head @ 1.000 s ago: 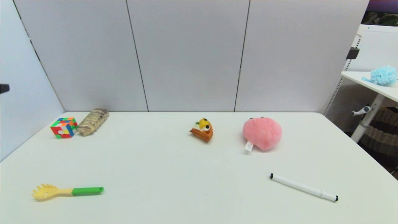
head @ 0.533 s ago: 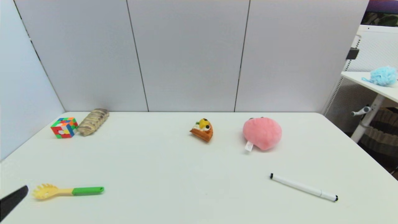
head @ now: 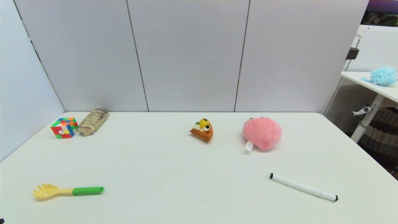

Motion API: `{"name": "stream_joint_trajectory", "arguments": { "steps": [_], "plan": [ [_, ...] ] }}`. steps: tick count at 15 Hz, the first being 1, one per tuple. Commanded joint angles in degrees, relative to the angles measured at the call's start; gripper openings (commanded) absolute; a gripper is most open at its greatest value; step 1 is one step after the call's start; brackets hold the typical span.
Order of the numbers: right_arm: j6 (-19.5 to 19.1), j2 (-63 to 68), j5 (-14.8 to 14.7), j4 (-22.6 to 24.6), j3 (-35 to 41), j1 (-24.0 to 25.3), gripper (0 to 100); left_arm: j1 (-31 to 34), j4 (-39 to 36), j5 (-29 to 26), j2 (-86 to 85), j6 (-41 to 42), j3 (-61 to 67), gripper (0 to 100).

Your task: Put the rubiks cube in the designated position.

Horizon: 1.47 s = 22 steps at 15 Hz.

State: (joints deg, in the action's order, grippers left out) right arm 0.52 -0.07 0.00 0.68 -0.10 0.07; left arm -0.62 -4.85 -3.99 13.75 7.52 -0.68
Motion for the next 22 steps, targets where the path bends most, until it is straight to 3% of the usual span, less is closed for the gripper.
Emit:
{"name": "stream_joint_trajectory", "arguments": {
  "steps": [1,6,22],
  "plan": [
    [0.0,0.1,0.0,0.0,0.0,0.0,100,0.5,5.7,2.1,-9.6,-0.9,0.4,100],
    [0.0,0.1,0.0,0.0,0.0,0.0,100,0.6,4.8,4.0,-13.6,-7.7,0.6,100],
    [0.0,0.1,0.0,0.0,0.0,0.0,100,0.6,4.7,4.0,-13.6,-7.8,0.6,100]
  ]
}}
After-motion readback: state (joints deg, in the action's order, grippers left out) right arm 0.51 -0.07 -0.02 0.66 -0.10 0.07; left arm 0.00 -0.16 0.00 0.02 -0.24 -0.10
